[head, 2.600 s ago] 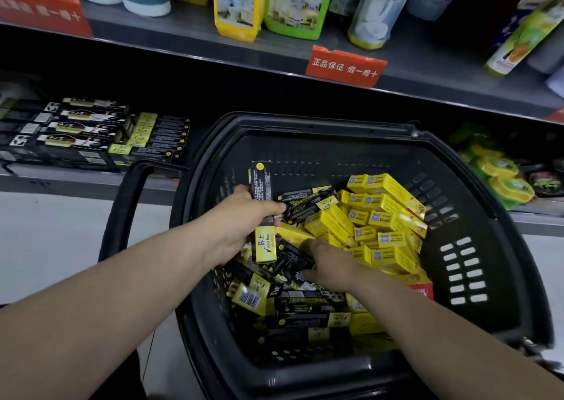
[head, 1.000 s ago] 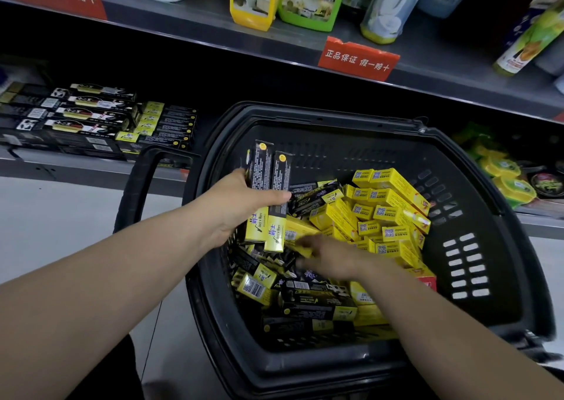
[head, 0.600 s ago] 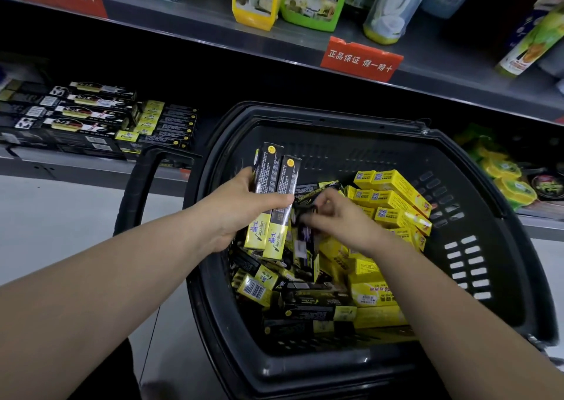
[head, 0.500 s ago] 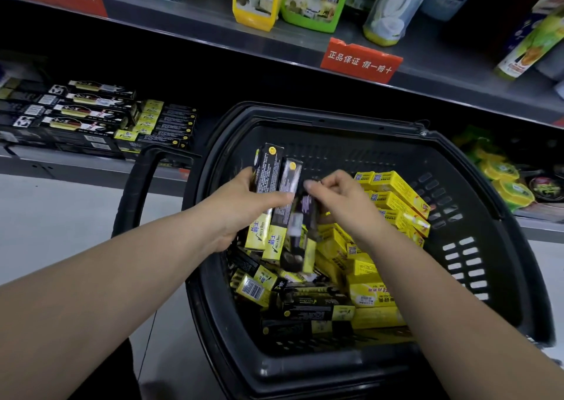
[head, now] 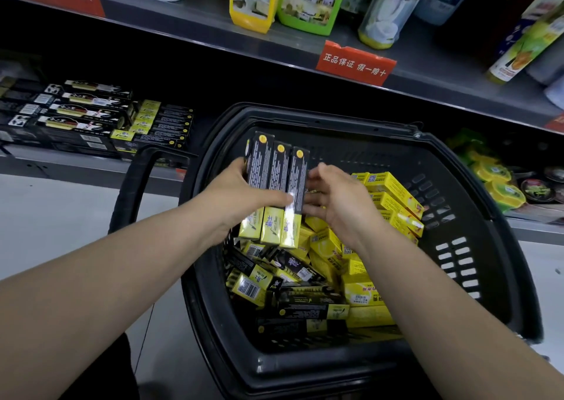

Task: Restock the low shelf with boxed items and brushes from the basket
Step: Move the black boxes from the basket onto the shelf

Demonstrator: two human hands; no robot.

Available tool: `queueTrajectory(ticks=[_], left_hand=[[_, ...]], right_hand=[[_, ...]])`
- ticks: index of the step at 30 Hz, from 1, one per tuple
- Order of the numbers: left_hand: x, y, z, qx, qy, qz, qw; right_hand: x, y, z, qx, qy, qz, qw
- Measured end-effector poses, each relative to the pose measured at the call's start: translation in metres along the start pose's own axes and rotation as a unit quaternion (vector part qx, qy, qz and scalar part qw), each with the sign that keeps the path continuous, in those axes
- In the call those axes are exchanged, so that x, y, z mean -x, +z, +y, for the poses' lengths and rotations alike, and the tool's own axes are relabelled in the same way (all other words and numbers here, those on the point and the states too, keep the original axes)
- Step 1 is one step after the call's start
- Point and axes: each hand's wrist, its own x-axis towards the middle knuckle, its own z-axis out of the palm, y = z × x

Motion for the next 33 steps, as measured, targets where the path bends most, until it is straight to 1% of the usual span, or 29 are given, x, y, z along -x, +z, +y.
queueTrajectory(ticks=[1,2,3,4,5,6,7,8,9,10,11,12,13,14,15,16,17,18,19,21,24,26,28,30,33], left_hand=[[0.000,-0.003,0.004,0.000,0.001,0.001,1.000],[0.000,-0.007,0.008,0.002,0.005,0.003,1.000],[0.002,-0.011,0.011,0.006,0.017,0.003,1.000],[0.004,-0.015,0.014,0.006,0.028,0.005,1.000],[0.006,-0.019,0.015,0.008,0.036,0.006,0.999],[0.008,-0.023,0.016,0.012,0.040,0.008,0.999],[0.009,-0.027,0.017,0.018,0.043,0.009,0.999],[0.010,-0.031,0.017,0.024,0.042,0.012,0.999],[0.012,-0.035,0.018,0.030,0.040,0.013,0.999],[0.014,-0.039,0.019,0.037,0.036,0.016,0.999],[0.015,-0.044,0.021,0.044,0.035,0.020,0.998],[0.016,-0.049,0.023,0.053,0.034,0.025,0.998],[0.017,-0.055,0.024,0.063,0.033,0.031,0.997],[0.018,-0.060,0.025,0.075,0.031,0.037,0.996],[0.020,-0.065,0.027,0.088,0.029,0.044,0.995],[0.020,-0.070,0.028,0.103,0.027,0.053,0.993],[0.020,-0.075,0.029,0.119,0.023,0.061,0.991],[0.021,-0.080,0.030,0.138,0.017,0.065,0.988],[0.022,-0.084,0.032,0.157,0.011,0.066,0.985],[0.023,-0.094,0.034,0.185,0.006,0.069,0.980],[0.025,-0.114,0.035,0.213,0.009,0.079,0.974],[0.026,-0.131,0.033,0.214,0.009,0.083,0.973],[0.026,-0.151,0.028,0.216,0.006,0.094,0.972],[0.022,-0.173,0.019,0.242,0.006,0.120,0.963],[0.011,-0.204,0.001,0.264,0.009,0.175,0.949]], right_hand=[[0.000,0.003,0.006,0.032,0.023,-0.018,0.999],[-0.001,0.007,0.014,0.124,0.042,-0.050,0.990],[-0.003,0.013,0.026,0.263,0.051,-0.108,0.957],[-0.006,0.019,0.040,0.406,0.049,-0.181,0.894],[-0.008,0.027,0.054,0.527,0.044,-0.246,0.812],[-0.010,0.035,0.066,0.611,0.033,-0.279,0.740],[-0.010,0.043,0.075,0.658,0.020,-0.284,0.697],[-0.010,0.051,0.082,0.684,0.004,-0.273,0.676],[-0.012,0.056,0.086,0.701,-0.010,-0.258,0.665],[-0.014,0.058,0.086,0.708,-0.011,-0.242,0.663],[-0.015,0.057,0.080,0.704,0.004,-0.227,0.673],[-0.015,0.053,0.070,0.680,0.026,-0.205,0.703],[-0.014,0.044,0.058,0.634,0.050,-0.177,0.751],[-0.011,0.035,0.043,0.560,0.076,-0.148,0.812],[-0.006,0.026,0.028,0.461,0.090,-0.123,0.874],[0.000,0.021,0.014,0.364,0.084,-0.105,0.922],[0.006,0.019,0.001,0.285,0.071,-0.096,0.951],[0.008,0.022,-0.011,0.233,0.052,-0.091,0.967],[0.009,0.029,-0.023,0.207,0.031,-0.091,0.974],[0.007,0.051,-0.042,0.193,-0.014,-0.108,0.975],[-0.005,0.087,-0.062,0.180,-0.041,-0.147,0.972],[-0.014,0.111,-0.074,0.177,-0.043,-0.172,0.968],[-0.025,0.134,-0.086,0.172,-0.026,-0.218,0.960],[-0.040,0.156,-0.096,0.184,-0.008,-0.264,0.947],[-0.065,0.192,-0.104,0.210,0.012,-0.286,0.935]])
